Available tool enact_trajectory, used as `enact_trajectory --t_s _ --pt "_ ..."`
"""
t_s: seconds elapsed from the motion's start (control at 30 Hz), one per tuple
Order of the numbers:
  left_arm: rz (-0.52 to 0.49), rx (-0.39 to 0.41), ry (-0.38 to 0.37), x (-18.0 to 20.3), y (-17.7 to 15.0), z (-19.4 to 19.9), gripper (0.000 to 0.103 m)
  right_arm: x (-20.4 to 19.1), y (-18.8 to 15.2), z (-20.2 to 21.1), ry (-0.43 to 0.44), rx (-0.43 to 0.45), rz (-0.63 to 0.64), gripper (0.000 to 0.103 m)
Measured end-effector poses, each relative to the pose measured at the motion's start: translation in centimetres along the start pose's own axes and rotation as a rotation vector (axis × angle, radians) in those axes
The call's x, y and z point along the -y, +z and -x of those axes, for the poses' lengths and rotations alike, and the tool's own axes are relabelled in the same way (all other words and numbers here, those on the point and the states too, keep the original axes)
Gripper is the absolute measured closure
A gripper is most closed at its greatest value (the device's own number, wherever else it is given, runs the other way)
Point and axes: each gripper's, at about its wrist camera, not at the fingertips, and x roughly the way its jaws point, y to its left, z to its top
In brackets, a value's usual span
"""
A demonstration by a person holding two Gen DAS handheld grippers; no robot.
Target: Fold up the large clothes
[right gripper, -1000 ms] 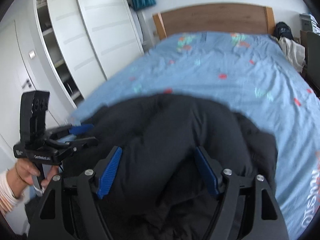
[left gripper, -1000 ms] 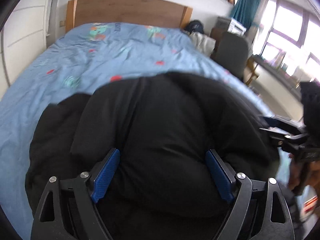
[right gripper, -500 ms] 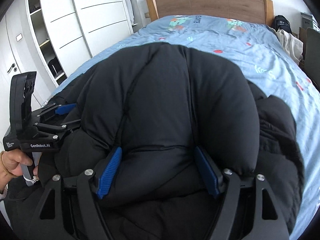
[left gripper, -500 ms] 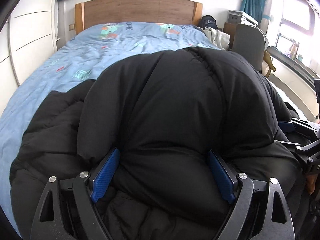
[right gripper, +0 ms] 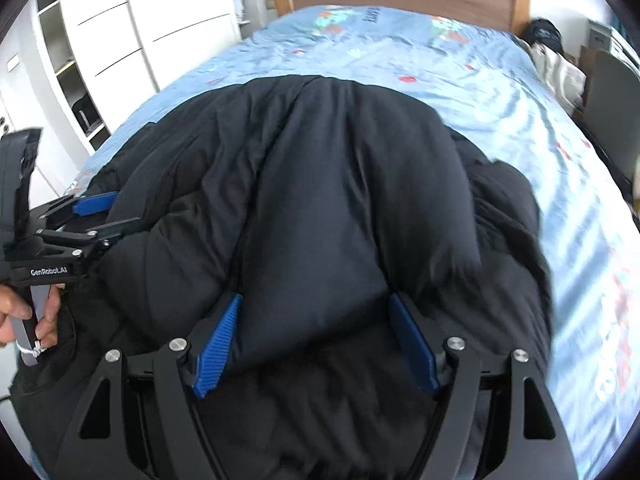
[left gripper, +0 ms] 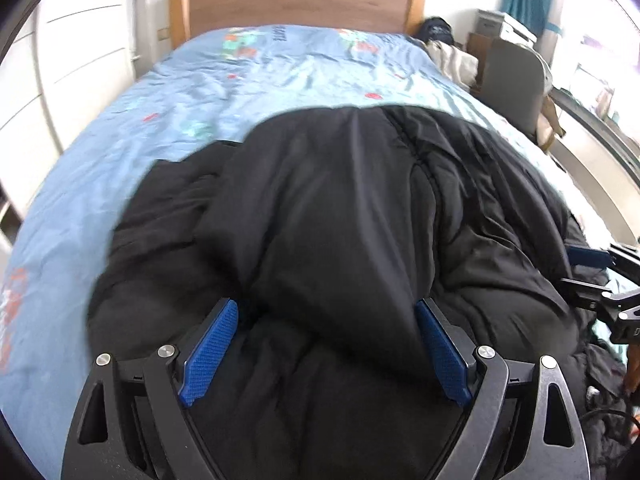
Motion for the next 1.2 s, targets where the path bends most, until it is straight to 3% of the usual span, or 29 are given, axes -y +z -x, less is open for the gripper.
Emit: enact_trajectory --t_s 0.23,0.4,0.6,0.9,1.2 --pt "-0.047 0.119 0.135 0.6 -3.5 9.9 0.014 -0.8 -3.7 7.9 -0.02 0.044 -0.041 0.029" --pt "-0.041 0.155 0.189 0.3 -7.8 15.3 0.008 -1.4 -8.9 12.9 -0.028 0.063 -0.061 0.029" --pt "-0.022 0.141 0.231 -0.7 -12.8 19.0 0.007 -1.4 -15.5 17.9 -0.053 0.07 -0.121 0.029" --pt "0.071 0.127 0.266 -2.8 -19.4 22.8 0.007 0.6 -22.3 24.1 -0.07 0.136 -0.265 0.022" --pt "0.115 0.143 0.282 -4.6 -22.9 25.7 0.007 2.8 -27.7 28.4 -0.102 0.182 -0.411 0.019"
